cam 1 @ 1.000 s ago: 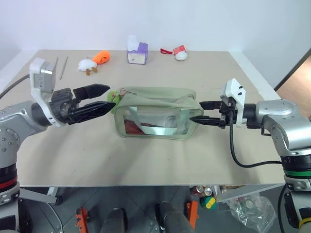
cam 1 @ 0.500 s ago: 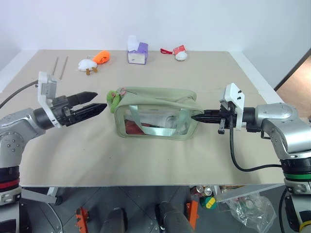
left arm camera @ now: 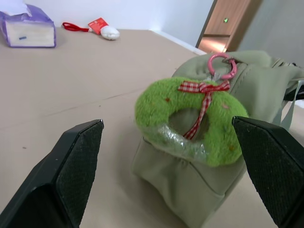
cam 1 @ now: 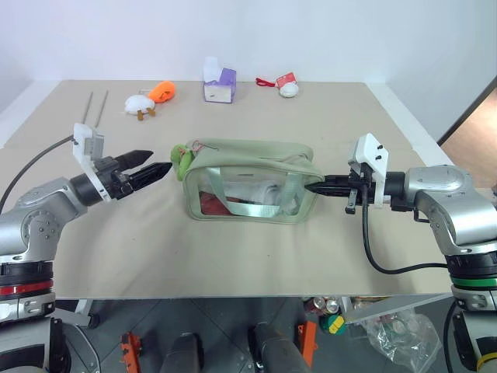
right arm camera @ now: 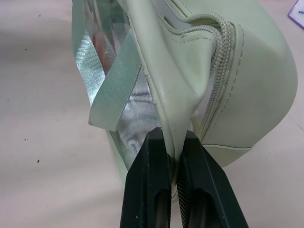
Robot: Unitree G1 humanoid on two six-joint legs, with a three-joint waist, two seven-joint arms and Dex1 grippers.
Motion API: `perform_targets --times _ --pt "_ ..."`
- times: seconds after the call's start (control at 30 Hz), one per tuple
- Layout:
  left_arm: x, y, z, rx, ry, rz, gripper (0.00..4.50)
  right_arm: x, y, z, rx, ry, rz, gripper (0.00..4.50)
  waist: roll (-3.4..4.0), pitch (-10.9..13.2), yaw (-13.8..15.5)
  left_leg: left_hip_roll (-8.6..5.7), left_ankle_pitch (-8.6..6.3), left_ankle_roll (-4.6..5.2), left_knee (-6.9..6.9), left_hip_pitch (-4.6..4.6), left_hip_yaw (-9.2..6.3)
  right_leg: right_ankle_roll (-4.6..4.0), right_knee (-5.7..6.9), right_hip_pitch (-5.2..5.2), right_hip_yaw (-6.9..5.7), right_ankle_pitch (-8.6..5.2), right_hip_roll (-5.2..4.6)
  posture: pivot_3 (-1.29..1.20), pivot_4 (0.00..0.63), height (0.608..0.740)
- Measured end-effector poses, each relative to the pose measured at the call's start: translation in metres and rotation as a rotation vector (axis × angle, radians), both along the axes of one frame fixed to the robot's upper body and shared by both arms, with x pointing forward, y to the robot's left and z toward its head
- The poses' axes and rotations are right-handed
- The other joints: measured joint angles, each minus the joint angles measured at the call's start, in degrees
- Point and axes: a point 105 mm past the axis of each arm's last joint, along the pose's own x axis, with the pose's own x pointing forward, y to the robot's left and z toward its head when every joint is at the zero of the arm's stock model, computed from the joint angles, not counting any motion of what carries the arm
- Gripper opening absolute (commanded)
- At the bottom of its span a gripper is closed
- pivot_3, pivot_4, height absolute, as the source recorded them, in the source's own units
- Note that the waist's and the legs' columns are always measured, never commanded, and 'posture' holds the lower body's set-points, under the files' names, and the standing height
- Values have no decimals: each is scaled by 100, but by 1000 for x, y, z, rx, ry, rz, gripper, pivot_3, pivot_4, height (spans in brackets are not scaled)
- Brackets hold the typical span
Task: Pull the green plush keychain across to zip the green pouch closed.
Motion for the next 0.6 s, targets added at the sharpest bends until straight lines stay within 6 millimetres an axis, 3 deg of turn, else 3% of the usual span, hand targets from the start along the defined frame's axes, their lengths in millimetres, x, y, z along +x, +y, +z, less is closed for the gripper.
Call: perform_targets --times 0.43,0.6 --pt "30 -11 -30 -3 93 34 4500 -2 1 -2 -2 -8 -9 67 -1 0 -1 0 0 0 1 1 -1 3 0 2 1 3 1 0 150 740" --pt "39 -16 -31 0 76 52 4500 -3 1 -2 -2 -10 -14 67 -1 -1 -1 -1 0 0 2 1 0 4 0 3 3 4 1 0 150 740"
